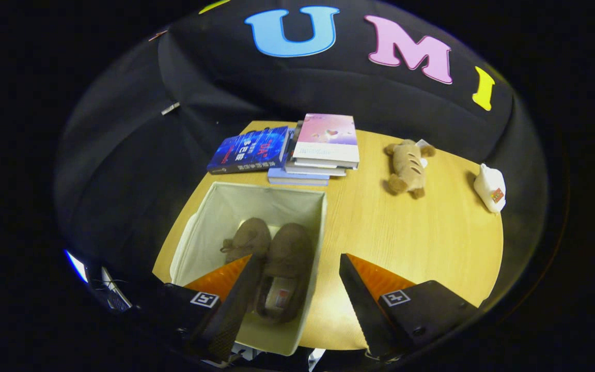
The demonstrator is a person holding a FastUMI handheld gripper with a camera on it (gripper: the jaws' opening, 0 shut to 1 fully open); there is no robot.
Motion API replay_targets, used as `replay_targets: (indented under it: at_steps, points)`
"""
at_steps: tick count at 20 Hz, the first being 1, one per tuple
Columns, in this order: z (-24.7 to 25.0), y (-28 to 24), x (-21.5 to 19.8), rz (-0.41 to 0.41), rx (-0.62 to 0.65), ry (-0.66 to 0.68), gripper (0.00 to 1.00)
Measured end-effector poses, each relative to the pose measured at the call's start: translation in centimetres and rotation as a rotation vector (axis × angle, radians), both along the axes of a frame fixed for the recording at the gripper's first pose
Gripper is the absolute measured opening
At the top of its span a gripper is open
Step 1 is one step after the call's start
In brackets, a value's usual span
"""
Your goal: Open the storage box then place both shoes into the box .Put the left shoe in first, then the right shoe, with the right side of both shoes facing outward in a uniform manner.
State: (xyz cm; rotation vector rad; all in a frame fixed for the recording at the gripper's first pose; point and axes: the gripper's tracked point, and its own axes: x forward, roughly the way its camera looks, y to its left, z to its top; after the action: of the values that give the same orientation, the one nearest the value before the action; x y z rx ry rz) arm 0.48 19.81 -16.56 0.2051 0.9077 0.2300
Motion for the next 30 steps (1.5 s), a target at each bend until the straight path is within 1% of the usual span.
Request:
replay_targets:
  at_steps: [4, 7, 11, 15, 21, 28, 30]
  points:
    - [0.9, -6.8, 0.9, -0.106, 0.013, -0.074, 0.97]
    - [1.3, -12.0, 1.1, -0.171, 0.007, -0.122, 1.0]
    - [2.3, -18.4, 1.0, -0.229, -0.011, -0.198, 1.0]
    - [4.5, -23.5, 0.6, -0.271, -0.032, -0.318, 1.0]
    - [8.6, -27.8, -1.1, -0.284, -0.067, -0.475, 0.99]
    - [12.9, -30.0, -4.0, -0.262, -0.129, -0.626, 0.99]
    - [13.5, -29.9, -4.8, -0.249, -0.148, -0.644, 0.99]
